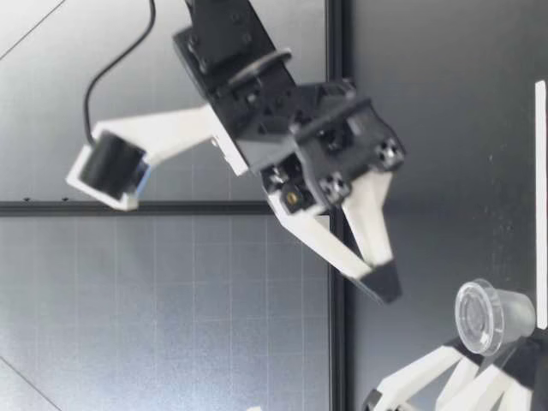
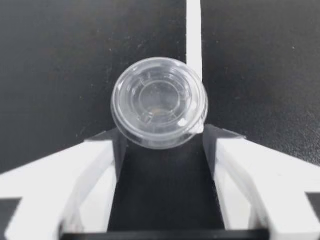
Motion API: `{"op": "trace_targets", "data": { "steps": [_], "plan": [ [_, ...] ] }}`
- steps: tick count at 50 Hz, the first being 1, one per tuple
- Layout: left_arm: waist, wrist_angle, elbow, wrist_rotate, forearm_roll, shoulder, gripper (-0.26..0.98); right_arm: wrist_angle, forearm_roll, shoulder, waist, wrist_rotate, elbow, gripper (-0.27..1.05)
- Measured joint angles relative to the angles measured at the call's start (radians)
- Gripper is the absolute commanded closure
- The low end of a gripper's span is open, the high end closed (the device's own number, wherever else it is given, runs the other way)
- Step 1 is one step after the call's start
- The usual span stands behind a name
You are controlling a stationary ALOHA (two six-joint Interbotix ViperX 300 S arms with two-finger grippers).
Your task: Pick up the plastic cup and open its lid.
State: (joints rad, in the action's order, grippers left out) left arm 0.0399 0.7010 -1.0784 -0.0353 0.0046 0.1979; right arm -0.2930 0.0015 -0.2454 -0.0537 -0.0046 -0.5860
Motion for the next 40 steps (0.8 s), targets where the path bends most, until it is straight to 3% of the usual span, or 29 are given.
{"op": "trace_targets", "data": {
  "steps": [40],
  "plan": [
    [0.000,0.046,0.032,0.000,0.005,0.061,0.27,0.075,-0.002,-0.106,-0.015,0.008,0.054,0.96]
  ]
}}
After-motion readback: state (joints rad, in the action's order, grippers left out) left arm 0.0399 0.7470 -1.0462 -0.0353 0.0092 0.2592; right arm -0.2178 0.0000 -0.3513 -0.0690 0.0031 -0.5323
